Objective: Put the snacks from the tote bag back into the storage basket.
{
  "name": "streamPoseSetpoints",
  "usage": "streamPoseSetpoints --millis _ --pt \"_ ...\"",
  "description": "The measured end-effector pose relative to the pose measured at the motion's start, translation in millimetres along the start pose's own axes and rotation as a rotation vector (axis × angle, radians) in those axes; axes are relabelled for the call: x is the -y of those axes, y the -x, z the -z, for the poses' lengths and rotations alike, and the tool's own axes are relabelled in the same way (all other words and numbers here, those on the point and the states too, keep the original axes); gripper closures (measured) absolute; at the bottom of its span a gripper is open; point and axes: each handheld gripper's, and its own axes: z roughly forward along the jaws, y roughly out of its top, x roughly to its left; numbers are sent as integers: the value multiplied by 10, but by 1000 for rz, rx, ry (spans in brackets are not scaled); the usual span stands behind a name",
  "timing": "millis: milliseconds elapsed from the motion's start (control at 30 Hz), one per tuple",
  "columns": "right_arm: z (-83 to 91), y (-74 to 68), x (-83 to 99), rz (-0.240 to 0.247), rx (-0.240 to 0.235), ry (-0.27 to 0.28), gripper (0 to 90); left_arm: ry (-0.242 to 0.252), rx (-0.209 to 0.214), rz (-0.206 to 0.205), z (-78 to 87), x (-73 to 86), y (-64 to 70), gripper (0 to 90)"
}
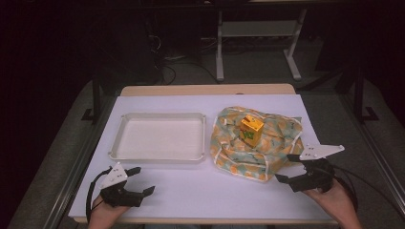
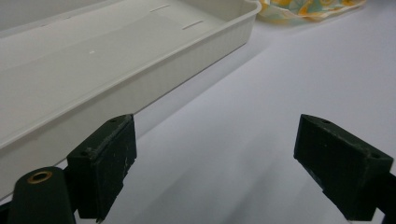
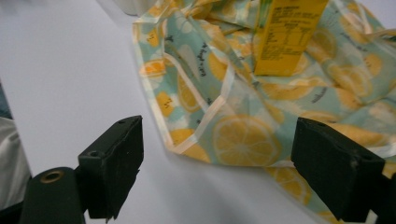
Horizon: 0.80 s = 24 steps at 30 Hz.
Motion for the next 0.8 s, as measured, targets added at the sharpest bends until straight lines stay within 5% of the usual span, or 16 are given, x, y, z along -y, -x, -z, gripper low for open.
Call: streamPoseSetpoints --millis 333,800 --pt "-31 188 -197 -4 -7 -2 159 -1 2 10 0 3 4 129" --pt "-273 358 -458 6 -14 -97 163 -6 15 5 8 3 -30 128"
